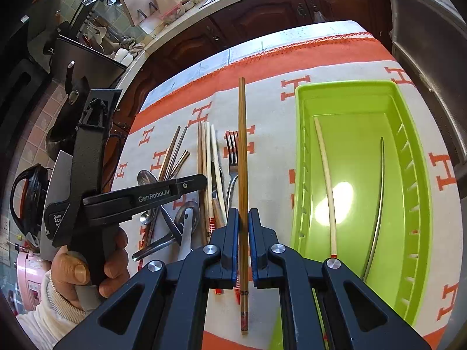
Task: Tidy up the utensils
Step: 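Grasp another wooden chopstick with the left tool while the right tool holds its chopstick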
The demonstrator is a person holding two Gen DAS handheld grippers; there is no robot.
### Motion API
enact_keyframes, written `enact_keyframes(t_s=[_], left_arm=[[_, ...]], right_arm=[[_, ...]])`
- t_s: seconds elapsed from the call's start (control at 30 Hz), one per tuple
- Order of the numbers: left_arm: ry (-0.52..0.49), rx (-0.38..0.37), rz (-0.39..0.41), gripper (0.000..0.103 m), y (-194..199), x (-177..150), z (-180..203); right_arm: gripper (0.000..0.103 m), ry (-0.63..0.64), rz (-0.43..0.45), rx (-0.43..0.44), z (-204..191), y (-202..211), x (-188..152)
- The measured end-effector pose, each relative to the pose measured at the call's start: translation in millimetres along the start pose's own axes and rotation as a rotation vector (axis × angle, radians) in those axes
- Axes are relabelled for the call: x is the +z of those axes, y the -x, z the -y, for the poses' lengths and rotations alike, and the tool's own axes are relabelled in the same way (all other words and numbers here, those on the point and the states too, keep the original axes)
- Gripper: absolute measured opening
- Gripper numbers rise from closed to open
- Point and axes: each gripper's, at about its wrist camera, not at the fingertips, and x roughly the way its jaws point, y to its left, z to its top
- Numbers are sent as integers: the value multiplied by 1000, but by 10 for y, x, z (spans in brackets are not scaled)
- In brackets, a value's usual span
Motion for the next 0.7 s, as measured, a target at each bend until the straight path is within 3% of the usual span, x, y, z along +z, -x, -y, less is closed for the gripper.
enact_keyframes(t_s=[0.7], left_arm=[[0, 27, -27, 0, 40, -104, -93]], right_arm=[[7, 4, -8, 21, 3, -16, -83]])
